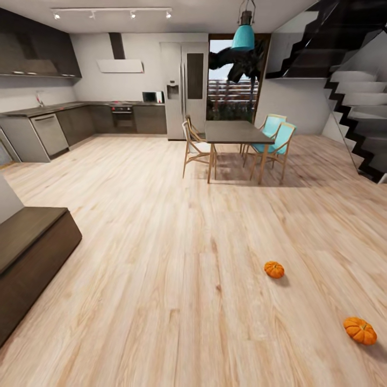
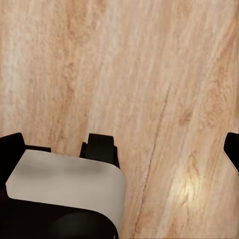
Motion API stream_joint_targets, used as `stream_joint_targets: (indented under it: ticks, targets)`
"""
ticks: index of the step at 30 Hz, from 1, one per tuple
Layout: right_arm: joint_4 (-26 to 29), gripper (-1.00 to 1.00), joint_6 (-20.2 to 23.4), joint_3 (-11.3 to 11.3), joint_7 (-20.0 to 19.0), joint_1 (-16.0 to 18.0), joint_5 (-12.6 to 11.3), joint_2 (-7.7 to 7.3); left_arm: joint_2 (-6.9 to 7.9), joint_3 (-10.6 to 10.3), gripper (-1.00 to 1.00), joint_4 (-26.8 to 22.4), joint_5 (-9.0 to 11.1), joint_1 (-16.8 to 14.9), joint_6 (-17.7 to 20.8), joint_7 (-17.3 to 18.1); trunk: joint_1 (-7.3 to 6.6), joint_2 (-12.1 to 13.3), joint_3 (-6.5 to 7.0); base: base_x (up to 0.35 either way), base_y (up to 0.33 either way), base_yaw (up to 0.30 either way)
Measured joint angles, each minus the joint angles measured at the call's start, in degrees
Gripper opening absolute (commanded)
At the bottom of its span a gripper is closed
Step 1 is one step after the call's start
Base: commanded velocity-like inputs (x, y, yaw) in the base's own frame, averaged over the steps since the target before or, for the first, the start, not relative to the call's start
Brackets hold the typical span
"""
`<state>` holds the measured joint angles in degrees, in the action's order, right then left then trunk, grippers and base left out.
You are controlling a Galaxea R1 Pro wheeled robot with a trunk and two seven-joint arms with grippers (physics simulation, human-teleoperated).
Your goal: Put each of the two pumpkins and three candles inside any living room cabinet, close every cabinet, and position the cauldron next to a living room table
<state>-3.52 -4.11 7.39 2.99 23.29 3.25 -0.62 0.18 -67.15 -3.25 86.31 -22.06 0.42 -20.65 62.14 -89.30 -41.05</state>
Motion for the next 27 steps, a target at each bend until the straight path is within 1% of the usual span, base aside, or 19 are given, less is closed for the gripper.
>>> stream_joint_targets:
  ticks: [10, 15, 27]
  targets:
    - [0.0, 1.00, -0.1, 0.0, 0.0, 0.0, 0.0, 0.01, 0.00, 0.0, 1.00, 0.0, 0.0, 0.0, 0.0, 0.0, 0.00, 0.0, -0.71, 0.325, 0.000, 0.000]
    - [0.1, 1.00, -0.1, 0.0, 0.0, 0.0, 0.1, 0.03, 0.00, 0.0, 1.00, 0.0, 0.0, 0.0, 0.0, 0.0, 0.00, 0.0, -0.82, 0.325, 0.000, 0.035]
    - [0.1, 1.00, -0.2, 0.1, 0.0, 0.0, 0.2, 0.01, 0.00, 0.0, 1.00, 0.0, 0.0, 0.0, 0.0, 0.0, 0.00, 0.0, -0.82, 0.325, 0.000, 0.260]
